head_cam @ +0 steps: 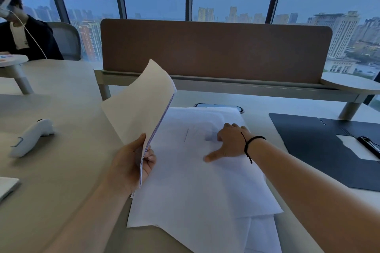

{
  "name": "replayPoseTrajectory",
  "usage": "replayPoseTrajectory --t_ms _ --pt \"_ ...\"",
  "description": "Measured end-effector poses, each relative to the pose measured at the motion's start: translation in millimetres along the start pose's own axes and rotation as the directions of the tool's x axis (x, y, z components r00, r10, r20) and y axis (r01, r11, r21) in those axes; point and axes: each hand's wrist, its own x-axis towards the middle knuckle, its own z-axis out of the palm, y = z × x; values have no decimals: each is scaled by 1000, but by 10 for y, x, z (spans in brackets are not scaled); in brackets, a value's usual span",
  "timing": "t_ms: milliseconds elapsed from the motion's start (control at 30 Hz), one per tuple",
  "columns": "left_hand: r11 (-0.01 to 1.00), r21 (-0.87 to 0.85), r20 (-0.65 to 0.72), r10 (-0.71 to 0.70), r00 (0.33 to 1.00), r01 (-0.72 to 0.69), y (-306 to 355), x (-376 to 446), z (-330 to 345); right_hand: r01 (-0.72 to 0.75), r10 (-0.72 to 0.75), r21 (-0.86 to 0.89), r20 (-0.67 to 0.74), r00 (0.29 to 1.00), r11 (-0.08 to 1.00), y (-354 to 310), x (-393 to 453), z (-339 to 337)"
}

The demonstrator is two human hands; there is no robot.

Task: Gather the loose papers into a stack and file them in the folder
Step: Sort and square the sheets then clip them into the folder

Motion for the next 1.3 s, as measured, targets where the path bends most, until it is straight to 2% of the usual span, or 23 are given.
replayPoseTrajectory --t_ms 133,233,300,367,400,433,533,600,667,733,767,800,867,900,967,1067,1200,1233,1300 --pt "995 67 -20 69 997 -68 70 -47 0 12 -4 163 -51 999 987 -36 -129 -66" --pt "962 224 -62 172 983 -154 197 -67 -53 -103 177 369 -172 969 924 107 -372 -71" --pt "929 317 -37 213 976 -190 263 -105 -57 -172 329 626 -143 933 761 239 -655 -41" --pt "891 412 -54 235 971 -193 299 -132 -20 -215 346 837 33 937 503 284 -978 45" --pt "859 480 -64 235 970 -177 292 -141 14 -229 309 875 97 946 426 267 -1115 100" --pt "819 553 -56 218 974 -151 262 -148 68 -239 275 883 132 952 404 247 -1212 165" --pt "675 727 -49 235 971 -127 134 -175 244 -279 204 880 214 955 385 138 -1424 256" --pt "631 770 -49 208 977 -96 32 -195 352 -324 194 864 268 944 384 98 -1565 215" --pt "628 776 -45 147 988 -58 -22 -224 451 -347 327 871 234 916 348 177 -1613 259" --pt "578 816 -30 92 995 -29 -16 -228 528 -257 522 929 85 849 265 306 -1595 362" --pt "539 842 -36 65 997 -5 -10 -223 574 -197 599 957 32 800 213 356 -1581 414" --pt "507 862 -49 41 998 21 -1 -210 607 -121 642 986 22 766 111 369 -1567 451" --pt "457 887 -74 -16 997 74 -15 -188 692 24 623 975 122 773 -221 307 -1552 448" --pt "429 898 -85 -43 995 96 -37 -174 727 70 597 937 160 786 -343 280 -1532 448" --pt "368 920 -114 -83 990 137 -103 -178 788 93 585 893 206 785 -440 232 -1500 429" --pt "297 946 -115 -55 992 126 -250 -157 822 92 576 871 237 782 -483 211 -1474 429" --pt "268 962 -29 -67 997 46 -427 -149 822 46 519 913 187 834 -405 238 -1463 538" --pt "221 975 5 -59 998 8 -433 -148 811 37 507 925 174 844 -378 247 -1468 565" --pt "26 994 102 -2 995 -102 -411 -164 796 36 491 931 158 856 -362 265 -1460 596"
